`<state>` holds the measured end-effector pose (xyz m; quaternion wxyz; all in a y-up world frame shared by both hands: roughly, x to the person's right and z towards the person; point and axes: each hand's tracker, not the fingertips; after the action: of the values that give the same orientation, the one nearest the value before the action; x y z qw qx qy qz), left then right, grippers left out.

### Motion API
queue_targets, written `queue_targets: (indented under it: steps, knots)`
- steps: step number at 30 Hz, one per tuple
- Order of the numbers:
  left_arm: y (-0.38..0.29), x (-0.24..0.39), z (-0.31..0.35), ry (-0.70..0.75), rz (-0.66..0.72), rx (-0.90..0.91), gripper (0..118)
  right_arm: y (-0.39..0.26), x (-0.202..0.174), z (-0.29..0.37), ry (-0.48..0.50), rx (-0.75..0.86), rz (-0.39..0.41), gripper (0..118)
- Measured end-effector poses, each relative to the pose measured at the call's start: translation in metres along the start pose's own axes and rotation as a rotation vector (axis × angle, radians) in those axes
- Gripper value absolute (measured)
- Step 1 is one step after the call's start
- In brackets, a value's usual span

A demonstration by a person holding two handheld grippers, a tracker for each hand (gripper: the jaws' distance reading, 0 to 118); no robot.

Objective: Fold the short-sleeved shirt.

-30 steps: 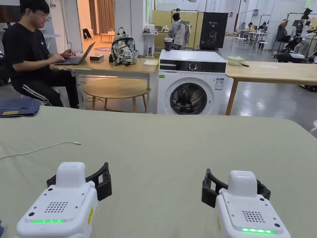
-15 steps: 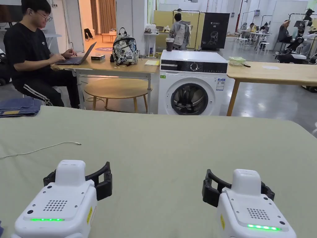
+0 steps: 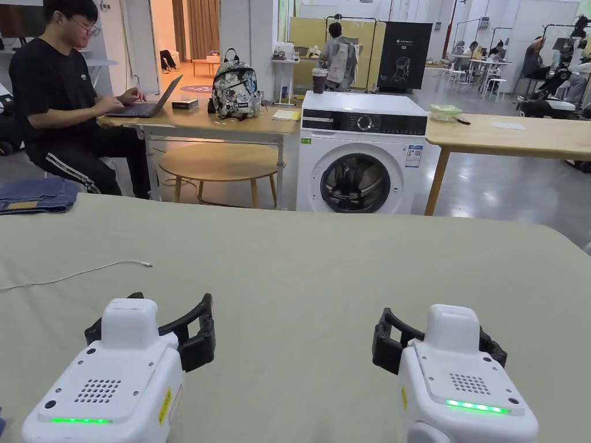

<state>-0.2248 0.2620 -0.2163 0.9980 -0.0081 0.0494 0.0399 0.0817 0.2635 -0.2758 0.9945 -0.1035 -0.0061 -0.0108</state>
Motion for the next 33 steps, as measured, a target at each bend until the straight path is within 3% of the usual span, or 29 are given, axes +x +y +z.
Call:
queue_targets:
  steps: [6,12,21,33]
  knots:
    - [-0.001,0.011,-0.002,0.069,-0.092,0.009,84,0.006,-0.003,-0.001,-0.039,-0.040,0.007,95]
    - [-0.002,0.010,-0.010,0.073,-0.091,-0.072,84,0.008,-0.002,0.003,0.088,-0.063,-0.045,95]
    - [-0.009,0.004,-0.010,0.053,-0.053,-0.127,84,0.006,-0.014,0.003,-0.004,-0.120,-0.028,95]
    - [-0.013,0.002,-0.010,0.055,-0.051,-0.166,84,0.002,-0.011,0.004,0.013,-0.122,-0.005,95]
